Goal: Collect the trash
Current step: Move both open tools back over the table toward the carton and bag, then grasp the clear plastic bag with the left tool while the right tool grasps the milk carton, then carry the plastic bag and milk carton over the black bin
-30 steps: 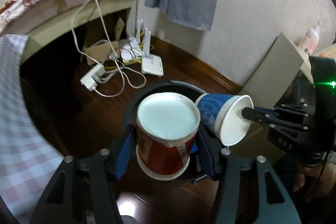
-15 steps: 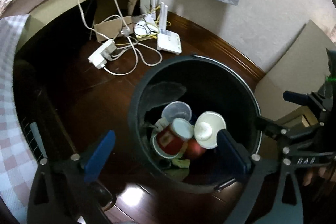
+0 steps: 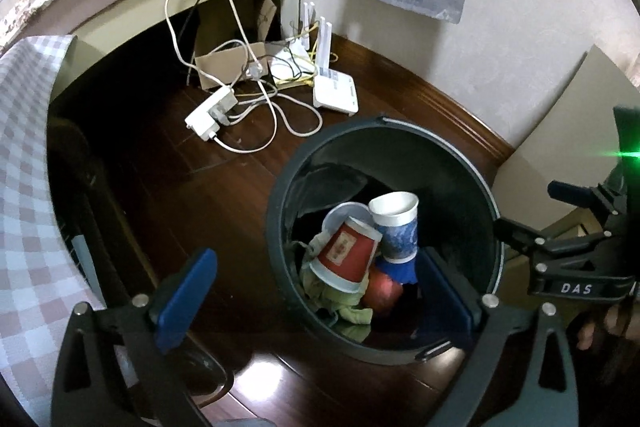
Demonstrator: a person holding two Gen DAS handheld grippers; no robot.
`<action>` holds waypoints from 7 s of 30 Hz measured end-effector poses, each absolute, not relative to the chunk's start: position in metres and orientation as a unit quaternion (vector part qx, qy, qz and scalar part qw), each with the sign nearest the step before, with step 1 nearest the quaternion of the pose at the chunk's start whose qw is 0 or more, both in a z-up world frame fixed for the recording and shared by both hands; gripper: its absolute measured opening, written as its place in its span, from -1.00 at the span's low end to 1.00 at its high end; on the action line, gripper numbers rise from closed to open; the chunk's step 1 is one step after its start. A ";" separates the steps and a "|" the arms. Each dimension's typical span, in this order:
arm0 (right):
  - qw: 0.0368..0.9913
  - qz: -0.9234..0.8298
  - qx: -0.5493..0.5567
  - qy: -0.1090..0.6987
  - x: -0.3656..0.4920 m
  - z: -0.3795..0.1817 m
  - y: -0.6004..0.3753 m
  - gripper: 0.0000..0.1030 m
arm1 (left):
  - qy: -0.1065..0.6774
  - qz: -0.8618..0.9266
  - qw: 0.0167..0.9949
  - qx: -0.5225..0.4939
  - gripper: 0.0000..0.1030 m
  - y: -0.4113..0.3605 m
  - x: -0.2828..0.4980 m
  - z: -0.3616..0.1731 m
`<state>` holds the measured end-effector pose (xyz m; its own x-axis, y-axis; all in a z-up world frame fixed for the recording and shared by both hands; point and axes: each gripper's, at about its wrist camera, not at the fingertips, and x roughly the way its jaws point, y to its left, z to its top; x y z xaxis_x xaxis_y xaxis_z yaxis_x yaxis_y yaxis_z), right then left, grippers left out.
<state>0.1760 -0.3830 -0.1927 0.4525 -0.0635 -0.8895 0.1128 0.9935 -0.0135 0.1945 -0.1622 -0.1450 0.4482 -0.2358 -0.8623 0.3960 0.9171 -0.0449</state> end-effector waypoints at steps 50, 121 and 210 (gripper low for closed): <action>0.940 0.062 -0.012 0.335 0.158 0.004 -0.241 1.00 | 0.355 -0.085 0.931 0.005 0.99 -0.024 0.134 0.012; 0.806 0.366 -0.206 0.418 0.326 -0.045 0.288 0.19 | 0.402 0.136 0.896 -0.134 0.03 0.391 0.212 -0.053; 0.886 0.042 0.005 0.462 0.171 -0.096 -0.313 0.10 | 0.444 -0.262 0.855 0.055 -0.15 -0.133 0.186 -0.070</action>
<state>0.1711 -0.3131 -0.0964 0.5687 0.0789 -0.8187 -0.0706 0.9964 0.0470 0.1858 -0.1330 -0.0703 0.4689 -0.3997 -0.7876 0.4973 0.8564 -0.1385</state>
